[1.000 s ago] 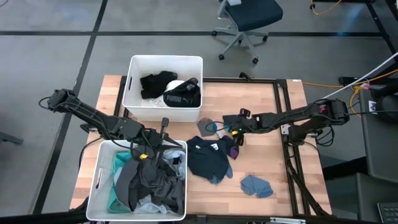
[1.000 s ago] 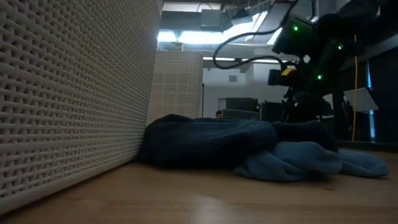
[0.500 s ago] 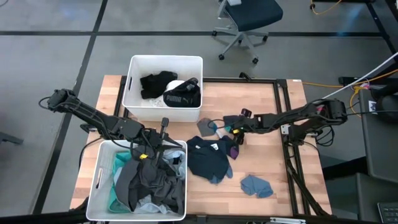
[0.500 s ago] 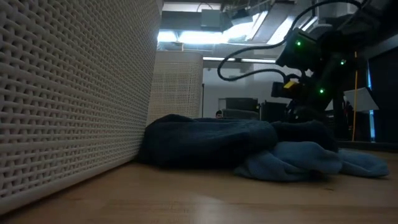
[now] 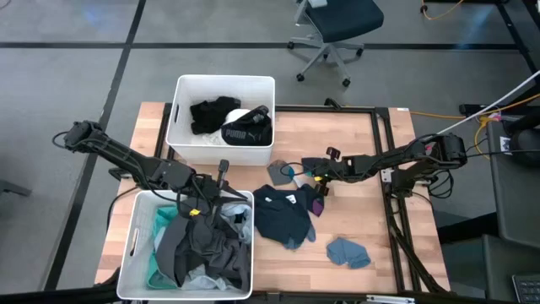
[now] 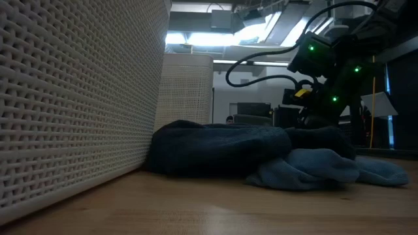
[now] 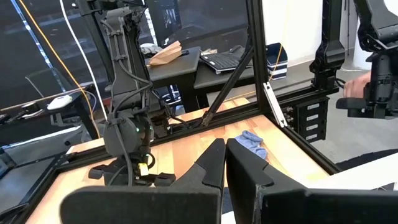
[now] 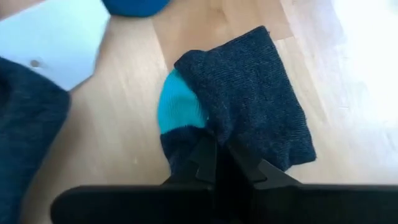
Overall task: Sort clothes
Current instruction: Put the top dark blue sock into the bottom laundry organizer
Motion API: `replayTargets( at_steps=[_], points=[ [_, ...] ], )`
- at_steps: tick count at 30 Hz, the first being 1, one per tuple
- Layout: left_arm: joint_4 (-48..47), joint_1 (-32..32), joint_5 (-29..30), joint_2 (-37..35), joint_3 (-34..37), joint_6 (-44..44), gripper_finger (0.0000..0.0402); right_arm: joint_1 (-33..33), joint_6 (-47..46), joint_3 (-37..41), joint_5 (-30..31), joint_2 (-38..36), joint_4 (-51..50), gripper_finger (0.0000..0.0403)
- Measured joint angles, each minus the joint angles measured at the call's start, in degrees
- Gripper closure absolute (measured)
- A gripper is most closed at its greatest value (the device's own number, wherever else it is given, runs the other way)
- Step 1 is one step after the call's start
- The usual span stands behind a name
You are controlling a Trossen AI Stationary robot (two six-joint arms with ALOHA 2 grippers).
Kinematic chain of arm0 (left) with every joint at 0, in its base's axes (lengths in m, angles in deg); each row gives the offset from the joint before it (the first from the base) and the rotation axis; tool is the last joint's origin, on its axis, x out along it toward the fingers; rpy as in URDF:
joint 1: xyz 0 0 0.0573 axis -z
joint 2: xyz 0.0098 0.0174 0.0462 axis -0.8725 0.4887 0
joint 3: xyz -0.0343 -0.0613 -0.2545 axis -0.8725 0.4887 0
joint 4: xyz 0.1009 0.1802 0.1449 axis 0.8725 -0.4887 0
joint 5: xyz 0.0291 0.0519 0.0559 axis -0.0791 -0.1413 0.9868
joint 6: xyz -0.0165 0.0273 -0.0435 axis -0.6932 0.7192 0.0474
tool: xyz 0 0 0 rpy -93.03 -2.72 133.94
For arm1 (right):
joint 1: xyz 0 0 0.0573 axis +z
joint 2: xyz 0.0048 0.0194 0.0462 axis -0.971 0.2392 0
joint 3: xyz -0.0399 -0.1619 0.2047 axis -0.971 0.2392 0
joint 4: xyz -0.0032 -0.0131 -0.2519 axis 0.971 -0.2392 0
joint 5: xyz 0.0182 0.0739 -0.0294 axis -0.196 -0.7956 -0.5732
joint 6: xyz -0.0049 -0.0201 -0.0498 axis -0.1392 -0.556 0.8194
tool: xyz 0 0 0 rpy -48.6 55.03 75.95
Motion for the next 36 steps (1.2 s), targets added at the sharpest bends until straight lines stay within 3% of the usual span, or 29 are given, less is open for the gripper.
replayTargets(
  at_steps=[8, 15, 21, 28, 36],
  points=[
    [0.0, 0.0, 0.0, 0.0, 0.0, 0.0, 0.0396, 0.0, 0.0, -1.6, 2.8, 0.2, -0.4, 0.0382],
    [0.0, 0.0, 0.0, 0.0, 0.0, -0.2, 0.0396, 1.1, 2.6, -11.4, 3.3, 0.3, -8.3, 0.0391],
    [-0.6, 1.9, 0.1, -1.8, 0.0, -0.3, 0.0396, 7.3, 3.9, -22.3, 9.3, 0.2, -19.9, 0.0389],
    [-5.2, 6.3, 2.2, -6.5, 0.0, -0.3, 0.0396, 16.7, 3.9, -34.5, 9.9, 0.2, -27.4, 0.0385],
    [-9.0, 8.3, 4.5, -8.9, 0.0, -0.6, 0.0396, 25.8, 6.9, -45.5, 8.1, 0.1, -22.3, 0.0383]
  ],
)
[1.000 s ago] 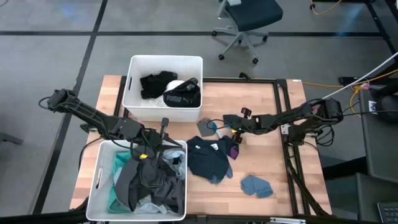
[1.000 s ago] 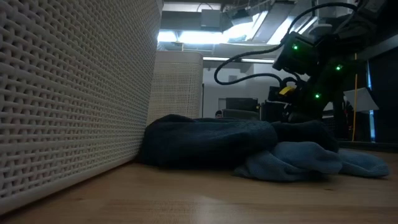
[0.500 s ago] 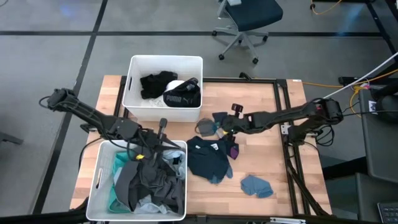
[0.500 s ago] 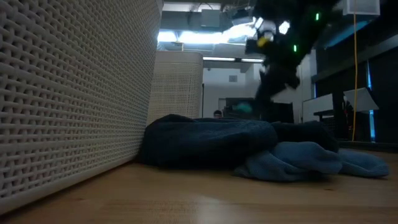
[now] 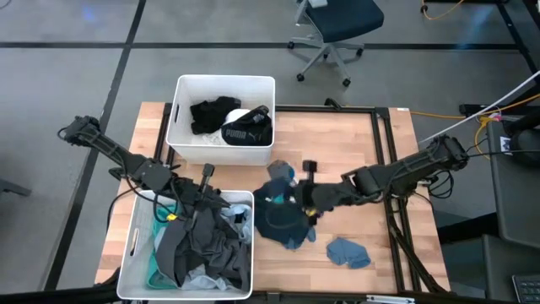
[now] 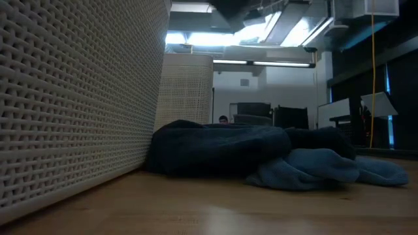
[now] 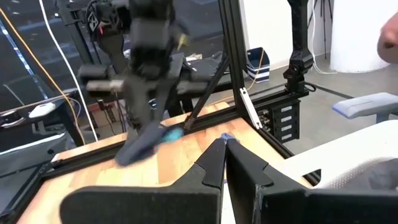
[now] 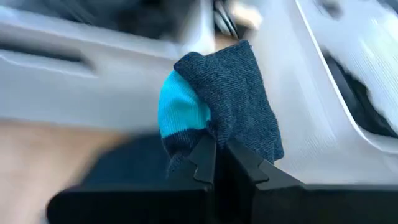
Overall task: Sort clothes
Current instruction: Put the top dark blue sock into the bottom laundry organizer
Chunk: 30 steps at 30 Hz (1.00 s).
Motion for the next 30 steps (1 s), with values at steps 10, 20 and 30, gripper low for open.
replayTargets(
  at_steps=[10, 20, 30],
  points=[
    [0.2, 0.0, 0.0, 0.0, 0.0, 0.0, 0.0396, 0.8, 8.1, -0.3, -13.0, 4.8, 26.6, 0.0382],
    [0.2, 0.0, 0.0, 0.0, 0.0, 0.1, 0.0396, -0.8, 10.4, -0.3, -15.2, 14.7, 46.9, 0.0381],
    [0.2, 0.0, 0.0, 0.0, 0.0, 0.2, 0.0396, -1.9, 10.3, -0.3, -19.8, 21.0, 57.8, 0.0376]
  ],
)
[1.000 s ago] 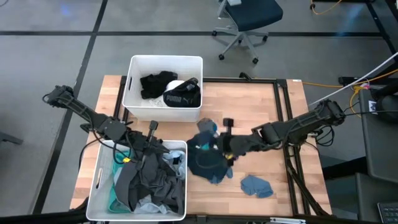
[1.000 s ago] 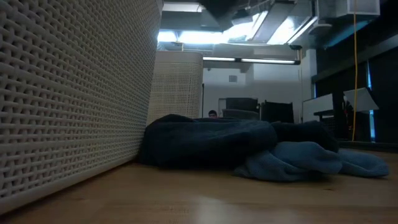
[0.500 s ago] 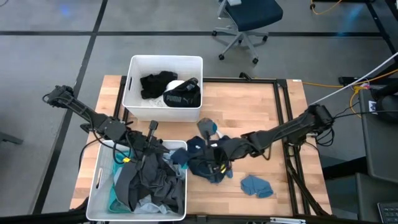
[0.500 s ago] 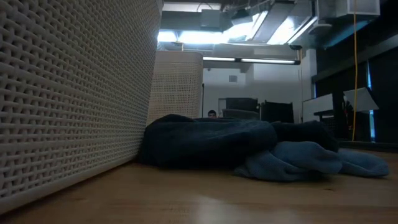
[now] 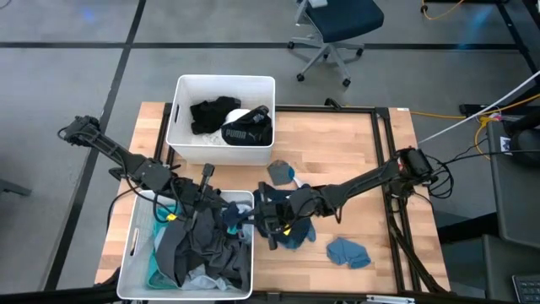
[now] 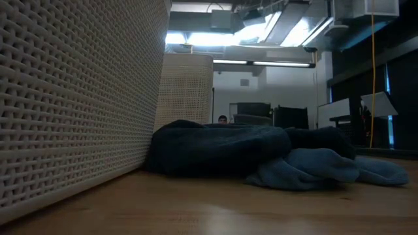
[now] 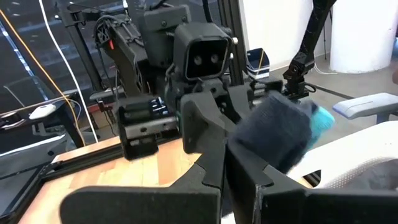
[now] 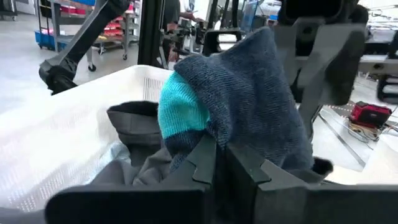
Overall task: Sort clothes
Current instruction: Put the top dark blue sock into the bottom laundry organizer, then put the dark blue sock into the bottom laundry organizer
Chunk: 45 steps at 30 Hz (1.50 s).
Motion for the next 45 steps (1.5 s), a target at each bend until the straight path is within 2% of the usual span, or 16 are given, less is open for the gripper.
replayTargets(
  at_steps=[4, 13, 17, 20, 23, 27, 31, 35, 42, 45],
  points=[
    [0.0, 0.0, 0.0, 0.0, 0.0, 0.0, 0.0396, 0.0, 1.2, 0.0, -0.1, 0.7, -0.3, 0.0338],
    [0.0, 0.0, 0.0, 0.0, 0.0, 0.0, 0.0396, 0.1, 3.1, 0.0, 0.0, 0.2, -1.7, 0.0208],
    [-0.3, 0.0, 0.0, 0.0, 0.0, -0.2, 0.0396, 1.3, 3.2, 0.0, 4.4, -3.6, -11.1, 0.0179],
    [-0.6, 0.0, 0.0, 0.0, 0.0, -0.2, 0.0396, 3.4, 2.6, -0.1, 12.1, -9.8, -21.7, 0.0170],
    [-0.5, 0.0, 0.0, 0.0, 0.0, -0.1, 0.0396, 5.8, -2.5, -0.1, 18.3, -15.7, -34.2, 0.0169],
    [-0.2, 0.0, 0.0, 0.0, 0.0, 0.2, 0.0396, 8.8, -12.6, -0.1, 22.2, -21.2, -51.5, 0.0171],
    [-0.1, 0.0, 0.0, 0.0, 0.0, 0.2, 0.0396, 10.8, -23.7, 1.2, 25.1, -22.7, -64.7, 0.0171],
    [0.0, 0.0, 0.0, 0.0, 0.0, 0.2, 0.0396, 11.5, -30.4, 8.1, 29.0, -22.7, -66.9, 0.0171],
    [0.0, 0.0, 0.0, 0.0, 0.0, 0.3, 0.0396, 10.0, -38.8, 25.7, 29.0, -22.7, -57.7, 0.0171],
    [0.0, 0.0, 0.0, 0.0, 0.0, 0.4, 0.0396, 8.6, -43.0, 32.6, 26.6, -22.7, -54.6, 0.0172]
  ],
)
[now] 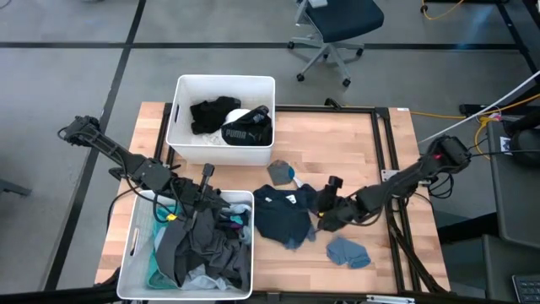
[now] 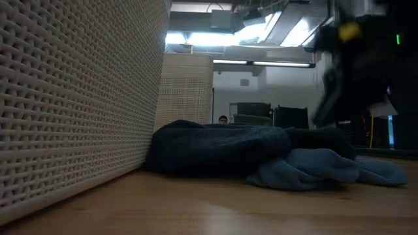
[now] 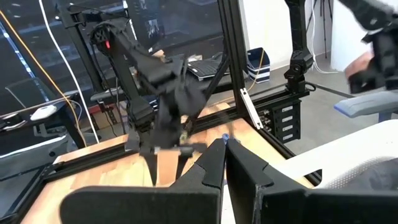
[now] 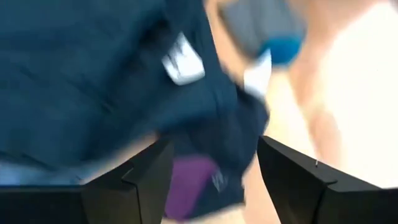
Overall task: Sort clothes
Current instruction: Put the dark blue sock into the bottom laundry organizer
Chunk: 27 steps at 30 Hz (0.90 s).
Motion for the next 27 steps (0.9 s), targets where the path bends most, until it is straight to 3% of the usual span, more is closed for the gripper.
replayTargets(
  at_steps=[4, 13, 27],
  points=[
    [0.0, 0.0, 0.0, 0.0, 0.0, 0.0, 0.0396, -1.2, -4.5, 7.5, -4.6, 0.0, 6.0, 0.0172],
    [0.1, 0.0, 0.0, 0.0, 0.0, 0.0, 0.0396, -1.1, -6.2, 16.2, -3.1, 0.1, 18.9, 0.0184],
    [0.5, 0.0, 0.0, 0.0, 0.0, 0.2, 0.0396, -1.1, -8.0, 16.7, -0.7, 3.9, 19.3, 0.0376]
  ],
)
